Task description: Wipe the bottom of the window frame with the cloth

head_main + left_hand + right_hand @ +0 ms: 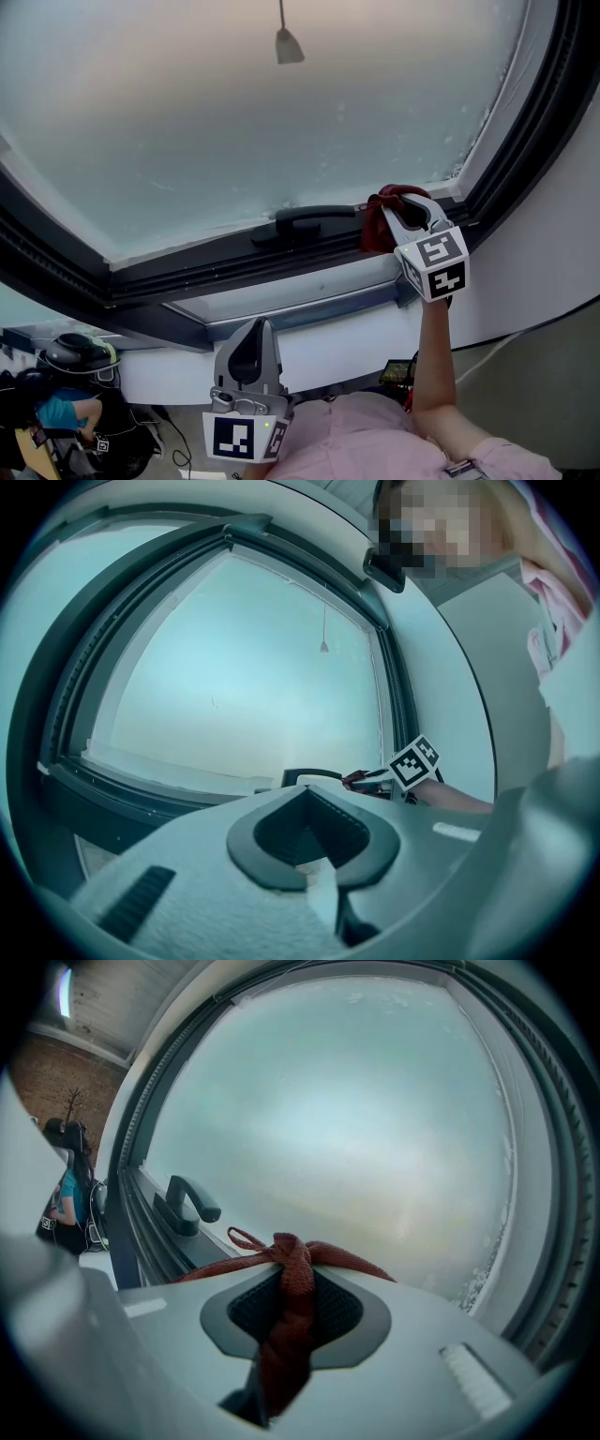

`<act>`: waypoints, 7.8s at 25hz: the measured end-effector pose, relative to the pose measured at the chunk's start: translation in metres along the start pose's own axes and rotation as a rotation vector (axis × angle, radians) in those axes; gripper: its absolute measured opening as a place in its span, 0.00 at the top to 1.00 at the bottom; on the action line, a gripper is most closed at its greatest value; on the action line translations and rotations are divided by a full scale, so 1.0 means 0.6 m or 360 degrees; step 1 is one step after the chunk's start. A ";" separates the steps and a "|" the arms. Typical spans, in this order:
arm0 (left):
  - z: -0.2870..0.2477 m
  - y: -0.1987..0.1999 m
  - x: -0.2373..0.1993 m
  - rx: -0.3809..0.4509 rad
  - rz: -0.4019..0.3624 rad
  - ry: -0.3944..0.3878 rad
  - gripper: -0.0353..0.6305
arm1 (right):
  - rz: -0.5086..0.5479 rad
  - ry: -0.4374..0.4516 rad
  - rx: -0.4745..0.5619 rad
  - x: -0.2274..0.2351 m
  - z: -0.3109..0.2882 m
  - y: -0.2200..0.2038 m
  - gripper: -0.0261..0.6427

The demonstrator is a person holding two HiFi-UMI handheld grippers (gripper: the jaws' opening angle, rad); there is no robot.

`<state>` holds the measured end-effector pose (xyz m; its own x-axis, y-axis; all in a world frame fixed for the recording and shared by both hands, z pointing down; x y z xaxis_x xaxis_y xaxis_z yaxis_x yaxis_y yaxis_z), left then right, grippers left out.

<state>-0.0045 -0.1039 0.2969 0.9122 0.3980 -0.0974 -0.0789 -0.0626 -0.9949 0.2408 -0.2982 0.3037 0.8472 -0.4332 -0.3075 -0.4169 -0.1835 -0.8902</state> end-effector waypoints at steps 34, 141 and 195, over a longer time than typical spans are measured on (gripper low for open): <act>-0.012 -0.001 0.018 0.0000 -0.0010 0.0010 0.96 | -0.0097 -0.0199 -0.0070 0.117 0.022 -0.051 0.84; 0.075 -0.007 -0.037 -0.0004 0.0019 0.0092 0.96 | 0.0225 0.0087 0.0328 -0.181 0.020 0.031 0.84; 0.054 -0.024 0.071 0.0036 -0.0014 0.0166 0.96 | 0.0113 -0.0006 0.0346 -0.021 0.057 -0.042 0.84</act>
<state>0.0224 -0.0567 0.3063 0.9497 0.3011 -0.0867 -0.0787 -0.0384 -0.9962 0.2519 -0.2580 0.3185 0.8196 -0.4351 -0.3728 -0.3951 0.0420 -0.9177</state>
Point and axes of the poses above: the fingertips, and each gripper's own axes: z backward along the fingers, x to its right, y out of its top, the point moved 4 cm from there along z, backward along the fingers, and after that the axes turned 5 degrees about -x, right-handed, at the moved point
